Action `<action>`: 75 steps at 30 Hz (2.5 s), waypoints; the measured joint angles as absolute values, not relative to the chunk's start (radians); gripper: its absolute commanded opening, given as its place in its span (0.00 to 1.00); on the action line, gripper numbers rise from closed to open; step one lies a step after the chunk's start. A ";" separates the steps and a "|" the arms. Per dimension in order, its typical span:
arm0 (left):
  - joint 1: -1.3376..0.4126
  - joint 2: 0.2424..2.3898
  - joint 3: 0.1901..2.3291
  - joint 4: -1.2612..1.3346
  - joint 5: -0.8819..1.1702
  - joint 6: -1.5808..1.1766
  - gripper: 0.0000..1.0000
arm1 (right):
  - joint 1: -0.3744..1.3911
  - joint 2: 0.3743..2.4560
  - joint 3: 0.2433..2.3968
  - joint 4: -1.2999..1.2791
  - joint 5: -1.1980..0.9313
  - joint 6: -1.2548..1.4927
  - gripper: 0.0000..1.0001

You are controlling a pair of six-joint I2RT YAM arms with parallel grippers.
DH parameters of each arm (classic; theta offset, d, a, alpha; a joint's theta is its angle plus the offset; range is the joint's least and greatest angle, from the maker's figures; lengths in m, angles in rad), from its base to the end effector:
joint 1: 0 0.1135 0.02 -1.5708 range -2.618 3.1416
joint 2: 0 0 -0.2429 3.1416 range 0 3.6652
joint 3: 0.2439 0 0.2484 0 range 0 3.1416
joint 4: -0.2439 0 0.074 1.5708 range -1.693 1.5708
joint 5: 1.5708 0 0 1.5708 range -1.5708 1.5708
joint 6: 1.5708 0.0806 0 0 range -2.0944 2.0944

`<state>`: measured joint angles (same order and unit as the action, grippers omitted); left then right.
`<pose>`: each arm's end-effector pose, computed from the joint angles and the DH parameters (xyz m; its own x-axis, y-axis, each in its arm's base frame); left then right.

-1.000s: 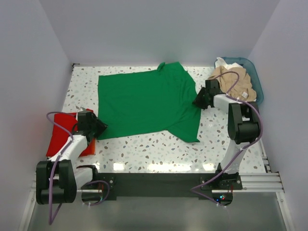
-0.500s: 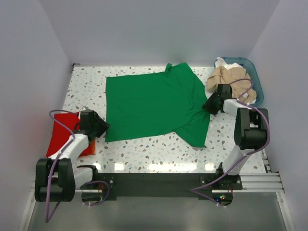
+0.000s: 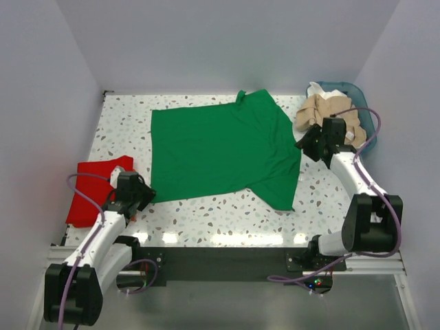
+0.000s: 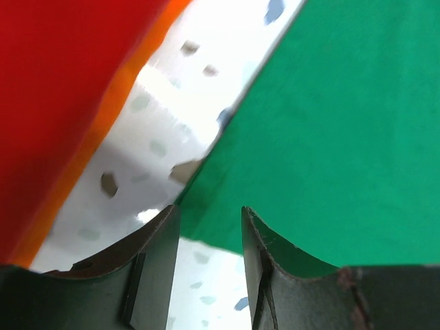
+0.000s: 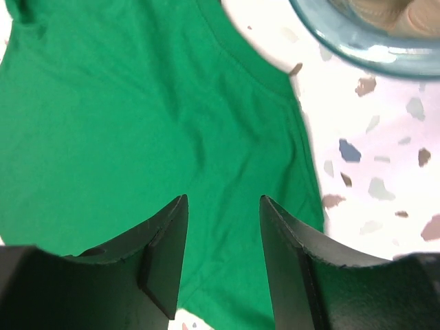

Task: Fold and stack the t-shirts
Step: Flatten the tshirt out, then fold the tshirt

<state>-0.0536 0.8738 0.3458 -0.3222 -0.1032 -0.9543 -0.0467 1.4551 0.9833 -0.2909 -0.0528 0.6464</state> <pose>0.2044 -0.0027 0.1143 -0.4219 -0.7901 -0.4447 -0.6206 0.6092 -0.4936 0.3454 -0.0119 0.1919 -0.5458 0.6276 -0.5552 0.4225 0.7783 0.4646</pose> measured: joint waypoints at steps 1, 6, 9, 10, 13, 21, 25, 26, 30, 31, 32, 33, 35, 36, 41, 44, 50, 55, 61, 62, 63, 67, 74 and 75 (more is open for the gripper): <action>-0.071 0.863 0.329 -0.335 -0.112 -0.973 0.45 | -0.047 1.431 0.971 -0.292 -0.056 0.646 0.50; -0.145 0.842 0.289 -0.362 -0.167 -1.058 0.45 | -0.047 1.322 0.899 -0.333 -0.078 0.636 0.50; -0.155 0.838 0.281 -0.360 -0.187 -1.094 0.45 | -0.047 1.268 0.860 -0.349 -0.089 0.628 0.50; -0.156 0.838 0.280 -0.360 -0.191 -1.102 0.45 | -0.047 1.248 0.844 -0.351 -0.096 0.627 0.50; -0.159 0.841 0.280 -0.357 -0.199 -1.118 0.42 | -0.047 1.198 0.802 -0.355 -0.111 0.624 0.50; -0.160 0.849 0.270 -0.352 -0.225 -1.123 0.11 | -0.047 1.103 0.693 -0.407 -0.158 0.624 0.52; -0.160 0.857 0.271 -0.344 -0.229 -1.107 0.00 | -0.047 1.071 0.671 -0.461 -0.161 0.624 0.53; -0.160 0.857 0.272 -0.344 -0.229 -1.104 0.00 | -0.047 1.064 0.667 -0.473 -0.161 0.624 0.53; -0.160 0.854 0.277 -0.352 -0.231 -1.079 0.00 | -0.047 1.026 0.633 -0.530 -0.160 0.624 0.53; -0.160 0.854 0.281 -0.356 -0.231 -1.075 0.00 | -0.047 1.017 0.623 -0.542 -0.160 0.624 0.53; -0.160 0.854 0.286 -0.361 -0.232 -1.068 0.00 | -0.047 1.003 0.608 -0.556 -0.160 0.624 0.53; -0.160 0.854 0.291 -0.363 -0.233 -1.061 0.00 | -0.047 0.991 0.597 -0.567 -0.160 0.624 0.53; -0.160 0.855 0.306 -0.367 -0.234 -1.050 0.00 | -0.047 0.958 0.567 -0.588 -0.161 0.626 0.53; -0.160 0.856 0.314 -0.368 -0.235 -1.044 0.00 | -0.047 0.942 0.553 -0.599 -0.161 0.628 0.53; -0.160 0.857 0.336 -0.368 -0.237 -1.024 0.00 | -0.047 0.854 0.498 -0.645 -0.173 0.652 0.53; -0.160 0.857 0.338 -0.370 -0.239 -1.017 0.00 | -0.047 0.814 0.472 -0.678 -0.176 0.671 0.53; -0.160 0.857 0.339 -0.372 -0.239 -1.009 0.00 | -0.047 0.786 0.428 -0.712 -0.179 0.718 0.53; -0.160 0.859 0.339 -0.372 -0.239 -1.007 0.00 | -0.047 0.814 0.392 -0.678 -0.213 0.764 0.52; -0.160 0.860 0.339 -0.372 -0.239 -1.005 0.00 | -0.047 0.925 0.369 -0.566 -0.267 0.823 0.48; -0.160 0.860 0.339 -0.372 -0.239 -1.003 0.00 | -0.047 0.933 0.369 -0.549 -0.272 0.828 0.47; -0.160 0.860 0.339 -0.372 -0.239 -1.003 0.00 | -0.047 0.938 0.367 -0.535 -0.273 0.835 0.46; -0.160 0.860 0.341 -0.372 -0.239 -1.002 0.00 | -0.047 0.935 0.360 -0.500 -0.271 0.854 0.27; -0.160 0.862 0.350 -0.372 -0.239 -1.000 0.00 | -0.047 0.876 0.371 -0.509 -0.231 0.851 0.02; -0.160 0.863 0.354 -0.372 -0.239 -0.998 0.00 | -0.047 0.873 0.381 -0.511 -0.225 0.846 0.00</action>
<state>-0.1596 0.8635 0.3538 -0.3717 -0.2394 -0.9981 -0.0467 0.8734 0.3809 -0.5110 -0.2253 0.8459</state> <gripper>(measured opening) 0.018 0.044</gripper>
